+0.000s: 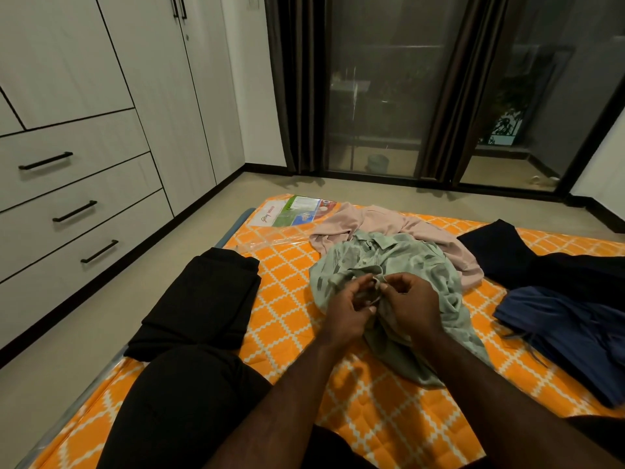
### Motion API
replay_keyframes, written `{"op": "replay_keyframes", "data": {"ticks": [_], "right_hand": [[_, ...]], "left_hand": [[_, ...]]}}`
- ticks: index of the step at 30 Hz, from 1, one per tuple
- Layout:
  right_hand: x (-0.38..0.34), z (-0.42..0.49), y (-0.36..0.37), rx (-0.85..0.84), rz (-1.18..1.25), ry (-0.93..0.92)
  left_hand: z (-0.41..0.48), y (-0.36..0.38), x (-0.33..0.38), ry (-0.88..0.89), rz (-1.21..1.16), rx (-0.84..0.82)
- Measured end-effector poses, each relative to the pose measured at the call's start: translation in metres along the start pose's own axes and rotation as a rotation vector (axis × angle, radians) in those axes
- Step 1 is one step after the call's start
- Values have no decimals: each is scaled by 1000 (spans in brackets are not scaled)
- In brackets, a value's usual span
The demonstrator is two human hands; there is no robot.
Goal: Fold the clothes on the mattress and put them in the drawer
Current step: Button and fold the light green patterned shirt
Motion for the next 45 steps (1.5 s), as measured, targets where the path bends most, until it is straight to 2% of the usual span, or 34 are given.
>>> {"op": "replay_keyframes", "data": {"ticks": [4,7,10,13,20,25,29,33,38,42,45], "right_hand": [[3,7,-4,63,4,-2],[7,11,-7,102,86,26],[15,17,-7,114,229,104],[19,19,-4,95,330,182],[14,15,4,-6,574,315],[10,12,4,-49,684,348],[2,10,4,-62,712,349],[-2,9,5,-91,750,372],[2,9,6,-88,713,344],[1,10,6,-86,711,322],[-6,7,4,-81,691,292]], "left_hand": [[-3,-8,5,110,483,241],[-4,-6,-5,82,708,251],[-4,-6,-14,16,640,228],[-4,-6,-7,71,539,235],[-6,-12,7,161,522,386],[-7,-5,11,207,571,364],[2,-7,0,139,505,331],[5,-11,-5,61,585,314],[1,-15,3,87,675,401],[-1,-14,2,68,728,390],[-7,-9,15,195,723,372]]}}
Point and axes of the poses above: each hand's wrist, its own z-axis towards the middle knuckle, its own y-axis out of the palm, x = y × z, the point moved 6 cm from there along z, towards the middle knuckle, and after that the axes turned 7 degrees about -y, right-handed, at the moved point
